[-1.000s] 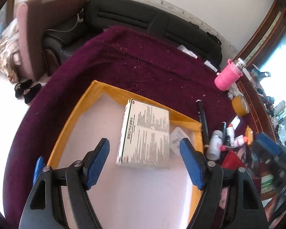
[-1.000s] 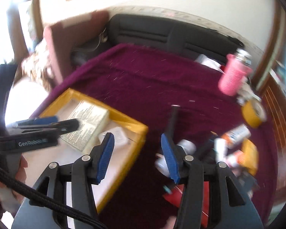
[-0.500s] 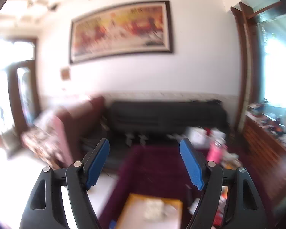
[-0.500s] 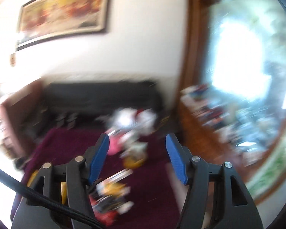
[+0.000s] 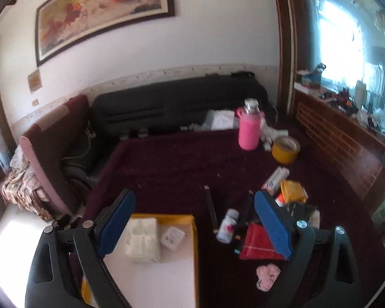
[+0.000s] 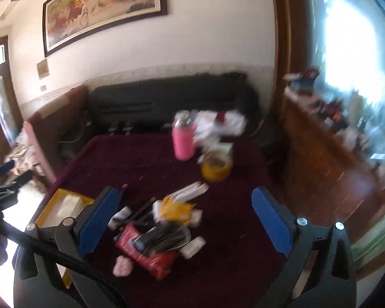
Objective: Organize objects
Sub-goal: 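Grasp a black marker from the pile with the left tool, then carry the black marker toward the tray with the left tool while the right tool grasps the white pill bottle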
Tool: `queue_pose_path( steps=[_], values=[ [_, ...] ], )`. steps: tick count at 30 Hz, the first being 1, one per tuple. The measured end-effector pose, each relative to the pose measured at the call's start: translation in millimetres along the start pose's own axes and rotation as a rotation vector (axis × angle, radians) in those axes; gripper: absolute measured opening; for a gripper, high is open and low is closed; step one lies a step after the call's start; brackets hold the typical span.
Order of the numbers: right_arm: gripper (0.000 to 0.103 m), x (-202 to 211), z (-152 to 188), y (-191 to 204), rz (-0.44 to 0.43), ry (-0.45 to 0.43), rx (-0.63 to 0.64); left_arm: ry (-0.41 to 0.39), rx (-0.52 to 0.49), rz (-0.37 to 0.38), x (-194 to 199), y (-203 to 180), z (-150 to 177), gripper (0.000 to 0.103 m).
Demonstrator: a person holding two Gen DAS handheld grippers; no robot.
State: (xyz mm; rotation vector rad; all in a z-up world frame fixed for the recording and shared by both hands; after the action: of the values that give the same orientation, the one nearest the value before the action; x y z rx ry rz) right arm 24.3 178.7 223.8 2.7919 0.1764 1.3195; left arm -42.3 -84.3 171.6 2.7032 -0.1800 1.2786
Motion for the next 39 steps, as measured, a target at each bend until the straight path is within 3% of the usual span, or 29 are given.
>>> queue_pose_path(
  steps=[2, 3, 4, 6, 7, 12, 14, 18, 21, 22, 25, 31, 39],
  values=[
    [0.103, -59.2, 38.6, 0.1, -0.084, 0.046, -0.051, 0.103, -0.005, 0.033, -45.4, -24.9, 20.7, 0.088],
    [0.103, -81.5, 50.5, -2.1, -0.111, 0.059, -0.077, 0.152, 0.003, 0.039, -64.5, -34.7, 30.4, 0.08],
    [0.103, -101.0, 60.4, -4.7, -0.125, 0.071, -0.1, 0.199, 0.009, 0.046, -78.4, -45.7, 39.8, 0.069],
    [0.103, -133.5, 67.5, -16.7, -0.119, 0.095, -0.135, 0.292, 0.046, 0.073, -110.7, -46.2, 41.7, 0.057],
    [0.103, -138.5, 73.0, -22.9, -0.112, 0.096, -0.148, 0.314, 0.072, 0.081, -124.2, -43.7, 38.9, 0.056],
    [0.103, -150.9, 76.7, -54.1, -0.059, 0.017, -0.173, 0.318, 0.141, 0.018, -171.3, -35.5, 14.9, 0.056],
    [0.103, -163.2, 85.0, -63.9, -0.05, 0.035, -0.202, 0.323, 0.172, 0.004, -188.1, -31.7, 3.4, 0.056],
    [0.103, -175.2, 87.3, -68.5, -0.13, 0.07, -0.238, 0.362, 0.165, -0.068, -220.5, -31.0, -11.8, 0.055],
    [0.103, -180.3, 89.9, -68.2, -0.132, 0.08, -0.24, 0.452, 0.129, -0.106, -244.5, -36.5, -1.1, 0.023],
    [0.103, -180.1, 90.5, -68.1, -0.137, 0.086, -0.239, 0.447, 0.096, -0.157, -245.6, -39.5, 0.8, 0.013],
    [0.103, -184.2, 91.2, -70.2, -0.136, 0.091, -0.246, 0.426, 0.048, -0.176, -239.9, -48.1, 8.0, 0.013],
    [0.103, -188.8, 93.5, -71.3, -0.136, 0.101, -0.255, 0.362, 0.122, -0.02, -205.2, -38.2, 5.9, 0.013],
    [0.103, -188.6, 94.2, -63.8, -0.057, 0.073, -0.208, 0.128, 0.18, 0.186, -84.8, 0.6, 18.2, 0.013]
  ],
)
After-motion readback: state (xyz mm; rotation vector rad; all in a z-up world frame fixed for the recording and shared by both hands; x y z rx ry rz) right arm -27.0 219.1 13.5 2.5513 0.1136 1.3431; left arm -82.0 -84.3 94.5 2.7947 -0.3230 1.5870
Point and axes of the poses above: each gripper's, at about its wrist camera, not at the fingertips, and x roughly against the way its jaws point, y to its left, z to its underside, the point moved 5 cm from there along -x, roughly the way its jaws point, and after that the axes turned 15 degrees about y, right-handed, at the moved point
